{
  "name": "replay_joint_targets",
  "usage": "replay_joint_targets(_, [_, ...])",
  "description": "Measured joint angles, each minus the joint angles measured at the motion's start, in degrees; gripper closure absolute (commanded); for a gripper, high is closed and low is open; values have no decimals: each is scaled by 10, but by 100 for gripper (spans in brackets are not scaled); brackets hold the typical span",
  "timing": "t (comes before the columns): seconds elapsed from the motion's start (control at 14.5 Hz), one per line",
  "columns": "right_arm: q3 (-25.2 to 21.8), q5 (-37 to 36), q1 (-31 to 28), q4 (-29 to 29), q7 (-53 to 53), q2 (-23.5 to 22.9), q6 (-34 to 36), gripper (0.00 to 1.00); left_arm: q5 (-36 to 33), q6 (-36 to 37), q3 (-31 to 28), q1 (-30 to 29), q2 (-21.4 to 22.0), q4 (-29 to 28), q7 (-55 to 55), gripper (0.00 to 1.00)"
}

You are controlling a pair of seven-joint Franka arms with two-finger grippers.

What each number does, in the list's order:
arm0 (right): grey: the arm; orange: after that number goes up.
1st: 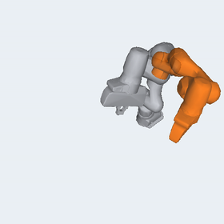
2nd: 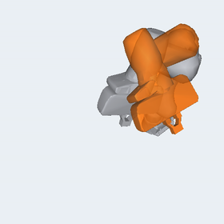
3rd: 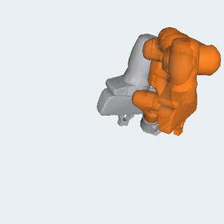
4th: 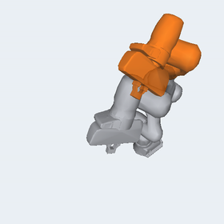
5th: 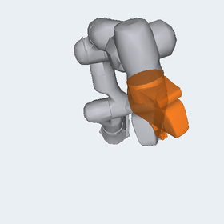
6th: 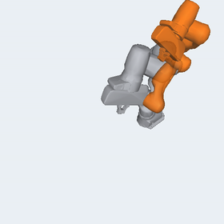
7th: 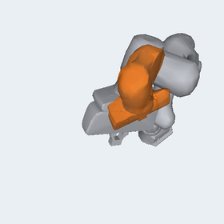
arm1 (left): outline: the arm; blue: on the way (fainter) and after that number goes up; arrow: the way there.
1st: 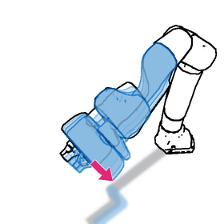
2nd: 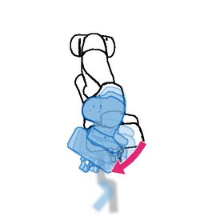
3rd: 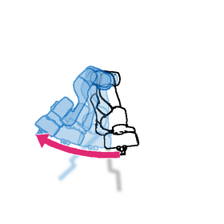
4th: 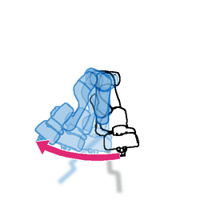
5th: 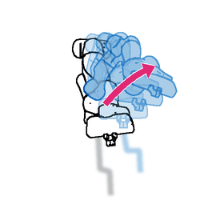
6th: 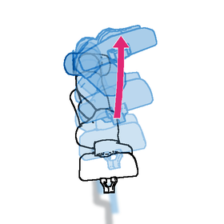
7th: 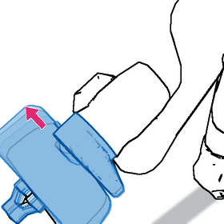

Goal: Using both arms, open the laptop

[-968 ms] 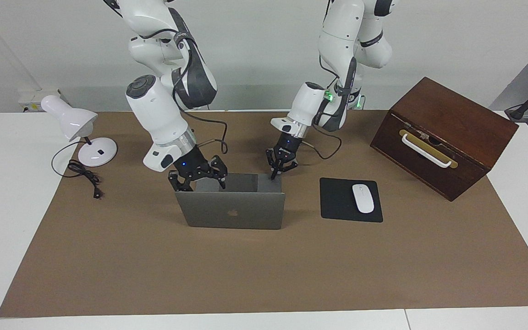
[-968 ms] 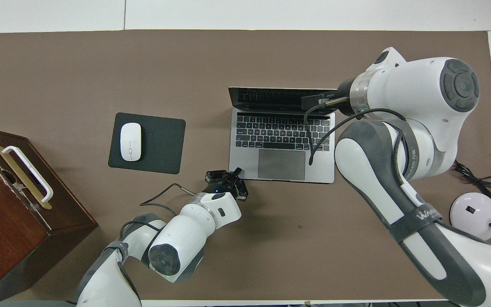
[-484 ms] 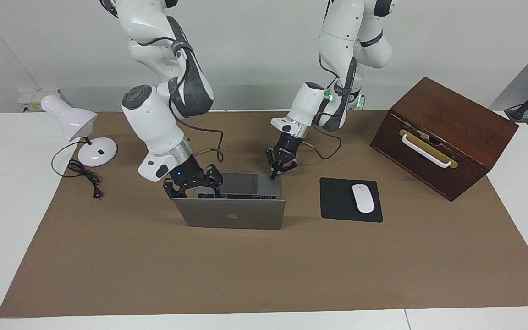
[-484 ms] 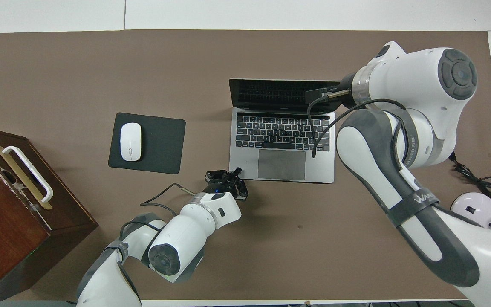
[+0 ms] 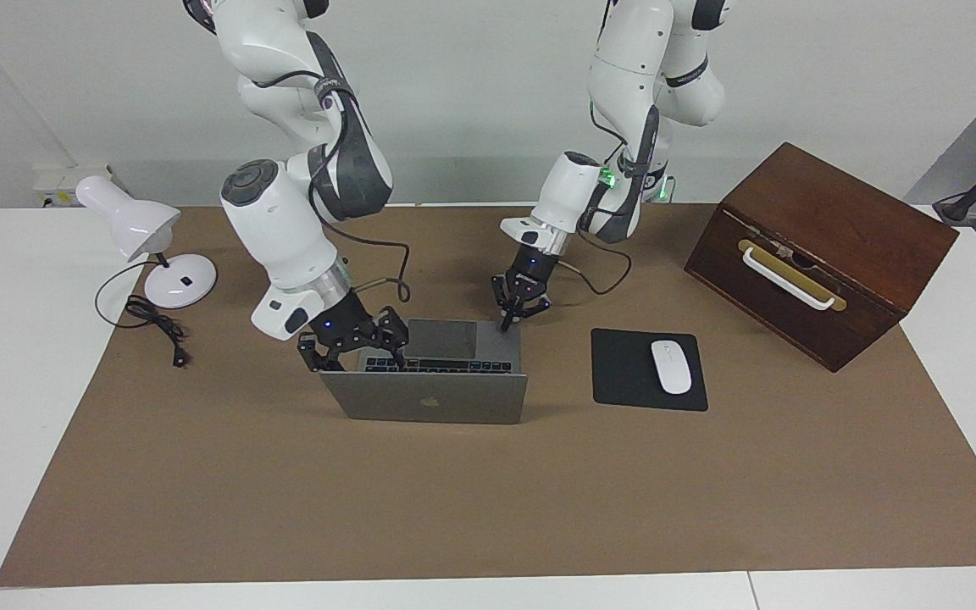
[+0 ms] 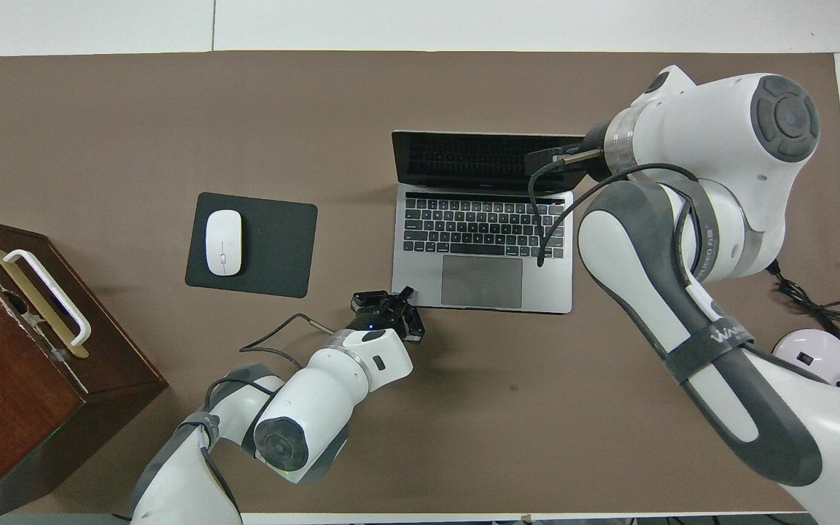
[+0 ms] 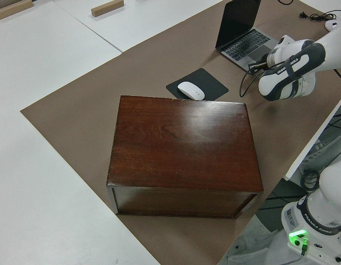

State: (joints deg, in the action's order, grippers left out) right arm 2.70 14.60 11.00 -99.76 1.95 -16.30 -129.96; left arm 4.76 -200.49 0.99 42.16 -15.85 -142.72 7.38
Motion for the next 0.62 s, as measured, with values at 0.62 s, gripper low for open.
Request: replay_joint_targets(0.62, [-1,0,-19,32,0,12,125,0,0,0,1,-4,-2,2,0,100])
